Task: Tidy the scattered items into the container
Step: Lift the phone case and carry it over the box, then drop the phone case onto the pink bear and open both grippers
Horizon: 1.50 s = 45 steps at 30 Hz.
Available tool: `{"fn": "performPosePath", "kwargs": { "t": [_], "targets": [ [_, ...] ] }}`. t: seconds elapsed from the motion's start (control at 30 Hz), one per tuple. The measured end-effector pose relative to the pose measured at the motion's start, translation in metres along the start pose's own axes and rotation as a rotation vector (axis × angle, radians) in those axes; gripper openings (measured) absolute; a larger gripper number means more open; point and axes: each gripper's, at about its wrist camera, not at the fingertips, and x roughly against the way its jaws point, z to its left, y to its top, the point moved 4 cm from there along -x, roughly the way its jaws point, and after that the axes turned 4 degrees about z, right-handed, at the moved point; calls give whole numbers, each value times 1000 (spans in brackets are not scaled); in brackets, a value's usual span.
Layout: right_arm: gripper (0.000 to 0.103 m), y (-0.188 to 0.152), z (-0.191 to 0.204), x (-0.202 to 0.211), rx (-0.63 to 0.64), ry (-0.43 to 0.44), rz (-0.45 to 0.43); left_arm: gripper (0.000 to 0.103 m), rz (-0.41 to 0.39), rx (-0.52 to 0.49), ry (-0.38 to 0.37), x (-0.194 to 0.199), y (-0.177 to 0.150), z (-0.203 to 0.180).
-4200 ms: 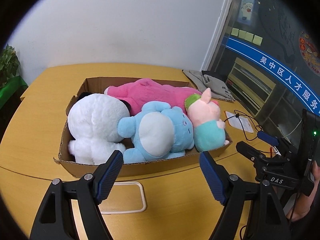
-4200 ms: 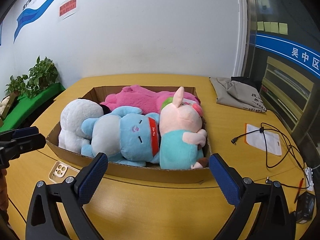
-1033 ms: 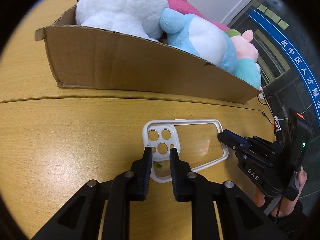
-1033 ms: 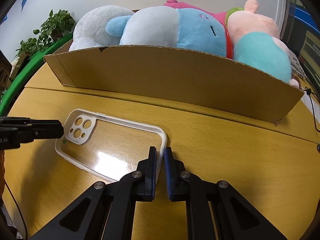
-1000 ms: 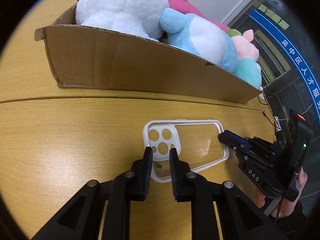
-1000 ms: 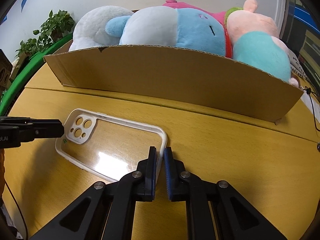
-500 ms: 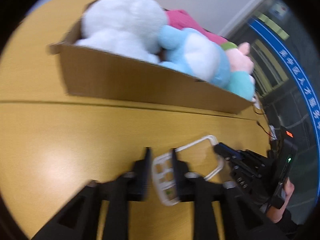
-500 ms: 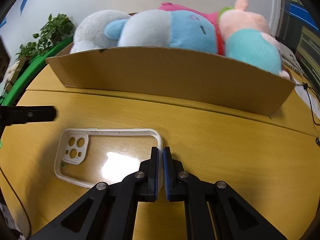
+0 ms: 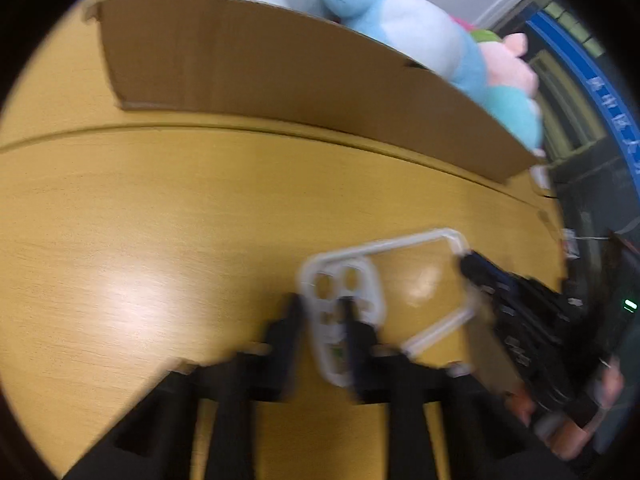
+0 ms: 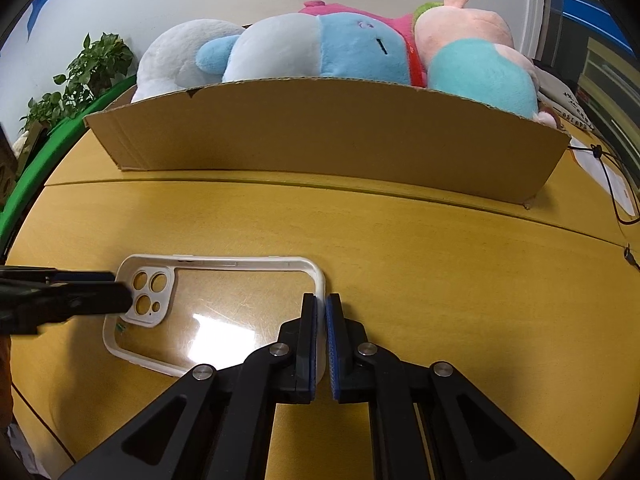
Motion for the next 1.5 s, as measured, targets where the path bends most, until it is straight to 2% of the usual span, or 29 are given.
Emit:
{"fn": "performPosePath", "kwargs": {
  "t": [0.13, 0.27, 0.33, 0.53, 0.67, 0.8, 0.9, 1.0, 1.07, 1.17, 1.27, 1.4, 1.5],
  "targets": [
    [6, -7, -8, 4, -11, 20, 0, 8, -9, 16, -25, 3, 1, 1],
    [6, -8, -7, 8, -22, 22, -16, 8, -49, -4, -36, 21, 10, -8],
    [6, -12, -20, 20, -32, 29, -42, 7, -84, -30, -49, 38, 19, -17],
    [6, 23, -35, 76, -47, 21, -198, 7, -204, -138, -72, 98, 61, -50],
    [7, 74, -38, 114, -40, -1, -316, 7, -291, -206, -77, 139, 107, -80],
    [7, 156, -31, 137, -7, -57, -427, 7, -372, -274, -51, 174, 164, -110],
    [7, 207, -39, 146, 3, -81, -464, 7, -383, -283, -54, 187, 210, -121],
    [7, 259, -48, 138, 10, -100, -466, 7, -370, -268, -58, 178, 250, -124],
    [7, 281, -54, 124, 7, -113, -447, 7, -348, -249, -61, 165, 272, -121],
    [6, 311, -66, 79, -29, -105, -363, 7, -295, -224, -42, 130, 300, -116],
    [6, 317, -78, 31, -74, -85, -274, 7, -228, -190, -37, 91, 314, -106],
    [6, 305, -86, -20, -94, -81, -179, 7, -132, -155, -24, 40, 316, -90],
    [6, 294, -87, -40, -88, -89, -143, 6, -118, -142, -35, 24, 311, -85]
  ]
}}
